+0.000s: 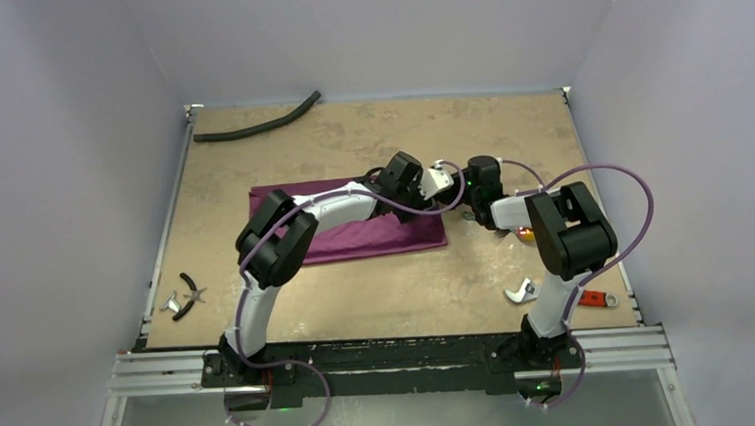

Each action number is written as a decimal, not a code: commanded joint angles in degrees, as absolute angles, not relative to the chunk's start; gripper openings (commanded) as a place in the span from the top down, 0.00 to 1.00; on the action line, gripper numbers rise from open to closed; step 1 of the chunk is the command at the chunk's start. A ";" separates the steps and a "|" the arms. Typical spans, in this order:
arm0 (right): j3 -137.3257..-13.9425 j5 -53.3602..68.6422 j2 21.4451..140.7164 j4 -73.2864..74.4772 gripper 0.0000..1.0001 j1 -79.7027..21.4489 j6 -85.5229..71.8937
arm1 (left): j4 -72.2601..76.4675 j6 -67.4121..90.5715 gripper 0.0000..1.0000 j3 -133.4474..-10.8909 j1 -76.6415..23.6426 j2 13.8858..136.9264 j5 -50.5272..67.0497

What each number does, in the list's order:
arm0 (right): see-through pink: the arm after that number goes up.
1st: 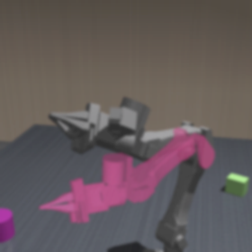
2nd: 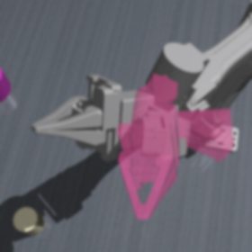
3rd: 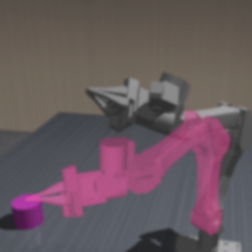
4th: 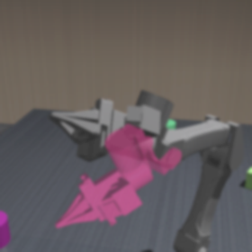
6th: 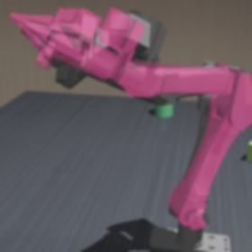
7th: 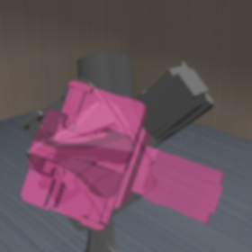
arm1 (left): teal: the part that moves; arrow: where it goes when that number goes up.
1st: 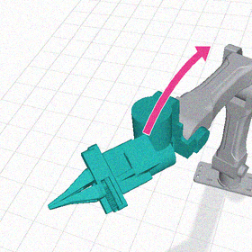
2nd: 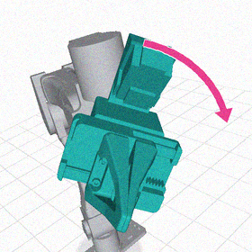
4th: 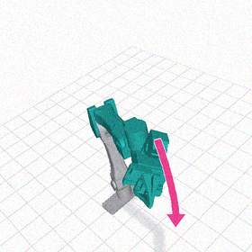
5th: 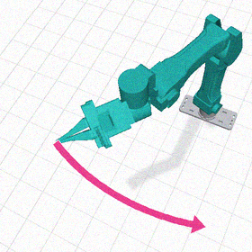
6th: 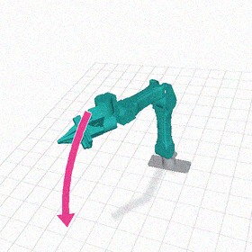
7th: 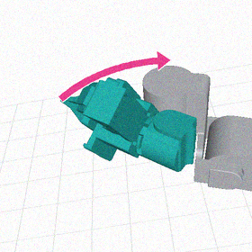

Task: Fold the napkin into a case and place the utensils inside
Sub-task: Smooth out the rectangle-folded napkin at the center of the board, then move the rectangle-folded napkin to the center of the board.

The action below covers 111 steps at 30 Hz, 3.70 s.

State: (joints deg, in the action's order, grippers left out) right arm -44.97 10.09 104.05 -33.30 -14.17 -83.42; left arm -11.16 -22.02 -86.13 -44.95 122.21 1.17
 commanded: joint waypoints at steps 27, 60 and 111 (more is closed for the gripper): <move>-44.41 10.57 101.53 -31.15 0.50 -13.98 -82.68 | 2.20 -19.81 1.00 -86.82 -44.15 122.32 -4.43; -48.63 -7.86 85.69 2.25 0.40 -31.80 -43.38 | -42.27 -39.99 0.40 -67.07 -14.13 93.57 7.24; -34.62 9.49 82.93 4.08 0.48 -21.79 -46.73 | -33.60 -42.83 0.50 -48.11 9.23 87.15 5.55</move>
State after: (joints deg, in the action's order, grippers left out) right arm -37.32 4.89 81.41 5.61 -22.00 -45.28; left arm -37.56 -42.54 -49.91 8.62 86.26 4.97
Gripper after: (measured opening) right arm 0.528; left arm 0.521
